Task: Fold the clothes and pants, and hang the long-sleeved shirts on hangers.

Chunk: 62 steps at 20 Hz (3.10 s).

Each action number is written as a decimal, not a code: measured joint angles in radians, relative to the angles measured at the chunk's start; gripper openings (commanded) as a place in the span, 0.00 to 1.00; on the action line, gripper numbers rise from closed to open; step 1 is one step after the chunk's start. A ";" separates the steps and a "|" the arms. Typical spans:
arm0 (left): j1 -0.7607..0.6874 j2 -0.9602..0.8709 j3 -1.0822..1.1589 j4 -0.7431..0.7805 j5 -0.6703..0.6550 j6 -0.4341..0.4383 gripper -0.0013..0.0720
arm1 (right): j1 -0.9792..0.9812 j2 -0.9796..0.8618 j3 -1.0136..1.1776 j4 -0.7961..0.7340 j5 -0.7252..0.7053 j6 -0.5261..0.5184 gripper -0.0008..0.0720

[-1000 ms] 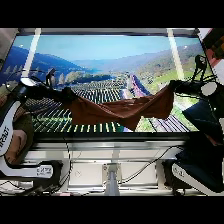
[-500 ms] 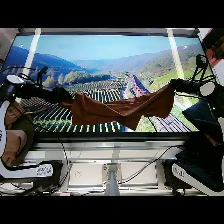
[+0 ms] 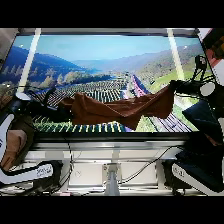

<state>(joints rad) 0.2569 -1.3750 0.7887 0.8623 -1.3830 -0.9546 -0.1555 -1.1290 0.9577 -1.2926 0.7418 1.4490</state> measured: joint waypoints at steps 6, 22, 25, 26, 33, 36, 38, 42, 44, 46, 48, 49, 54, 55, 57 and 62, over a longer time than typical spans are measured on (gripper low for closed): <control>-0.003 0.006 -0.073 0.000 0.099 0.061 0.76 | 0.000 0.000 0.000 0.004 0.003 0.000 0.03; -0.166 -0.032 -0.083 0.042 0.237 0.122 0.05 | 0.000 0.000 0.000 0.006 0.003 0.000 0.03; -0.171 -0.034 -0.072 0.041 0.250 0.133 0.05 | 0.000 0.000 0.000 0.006 0.003 0.000 0.03; -0.170 -0.033 -0.067 0.035 0.251 0.134 0.05 | 0.000 0.000 0.000 0.006 0.004 0.000 0.03; -0.167 0.034 -0.006 -0.010 0.259 0.139 0.05 | 0.000 0.003 0.000 0.006 0.022 0.000 0.03; -0.166 0.129 0.024 -0.019 0.259 0.140 0.05 | 0.000 0.038 0.000 0.013 0.026 -0.010 0.03; -0.166 0.217 0.051 -0.021 0.262 0.140 0.05 | 0.000 0.085 0.000 0.017 0.023 -0.019 0.03; -0.166 0.413 0.103 -0.025 0.332 0.140 0.05 | 0.000 0.214 0.000 0.018 0.024 -0.027 0.03; -0.166 0.522 0.118 -0.026 0.419 0.140 0.05 | 0.000 0.287 0.000 0.019 0.024 -0.028 0.03; -0.166 0.631 0.127 -0.026 0.536 0.140 0.05 | 0.000 0.364 0.014 0.021 0.027 -0.029 0.03; -0.166 0.729 0.131 -0.028 0.654 0.140 0.05 | 0.000 0.438 0.053 0.024 0.042 -0.031 0.03; -0.166 0.774 0.132 -0.036 0.710 0.140 0.05 | 0.000 0.475 0.084 0.027 0.045 -0.031 0.03; -0.166 0.995 0.135 -0.112 1.016 0.140 0.05 | 0.000 0.623 0.278 0.016 0.058 -0.031 0.03; -0.166 1.033 0.135 -0.126 1.063 0.140 0.05 | 0.000 0.646 0.317 0.014 0.069 -0.031 0.03; -0.166 1.110 0.135 -0.144 1.129 0.140 0.05 | 0.000 0.681 0.383 0.023 0.110 -0.031 0.03; -0.166 1.228 0.146 -0.163 1.193 0.140 0.05 | 0.000 0.726 0.467 0.152 0.323 -0.031 0.03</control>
<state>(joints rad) 0.0910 -0.1474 0.9352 0.6998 -0.1902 -0.8146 -0.1555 -0.4034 1.4250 -1.1404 1.0645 1.4185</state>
